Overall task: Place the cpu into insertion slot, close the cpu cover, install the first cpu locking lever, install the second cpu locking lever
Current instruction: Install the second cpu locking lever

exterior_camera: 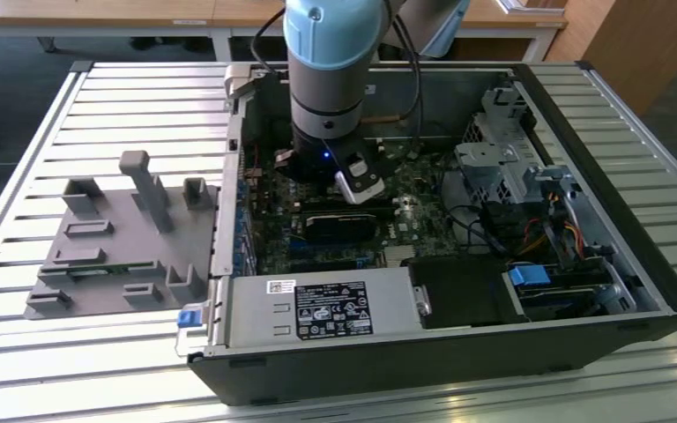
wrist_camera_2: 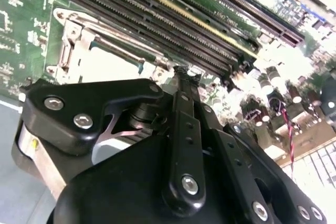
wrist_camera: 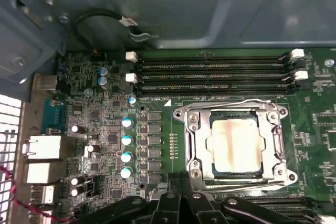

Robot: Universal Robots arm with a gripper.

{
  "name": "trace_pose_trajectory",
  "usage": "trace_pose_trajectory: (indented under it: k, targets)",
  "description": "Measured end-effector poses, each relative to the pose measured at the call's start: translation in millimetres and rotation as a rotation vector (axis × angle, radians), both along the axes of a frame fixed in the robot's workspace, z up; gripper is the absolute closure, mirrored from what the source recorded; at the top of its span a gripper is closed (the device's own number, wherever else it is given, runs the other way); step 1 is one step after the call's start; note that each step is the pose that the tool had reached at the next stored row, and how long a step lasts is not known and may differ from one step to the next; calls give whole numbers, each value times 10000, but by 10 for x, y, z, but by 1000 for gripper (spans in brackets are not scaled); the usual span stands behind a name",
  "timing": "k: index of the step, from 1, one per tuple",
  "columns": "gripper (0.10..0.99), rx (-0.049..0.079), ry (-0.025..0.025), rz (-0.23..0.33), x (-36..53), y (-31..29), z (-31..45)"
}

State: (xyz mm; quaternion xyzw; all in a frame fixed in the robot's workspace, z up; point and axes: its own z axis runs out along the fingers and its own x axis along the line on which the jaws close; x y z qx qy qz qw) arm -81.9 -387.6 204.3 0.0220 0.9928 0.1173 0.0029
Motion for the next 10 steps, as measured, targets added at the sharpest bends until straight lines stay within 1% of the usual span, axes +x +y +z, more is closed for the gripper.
trace_pose_trajectory:
  k: [6, 10]
  targets:
    - [980, 0, 0, 0, 0, 0, 88]
    - [980, 3, -2, 0, 0, 1, 102]
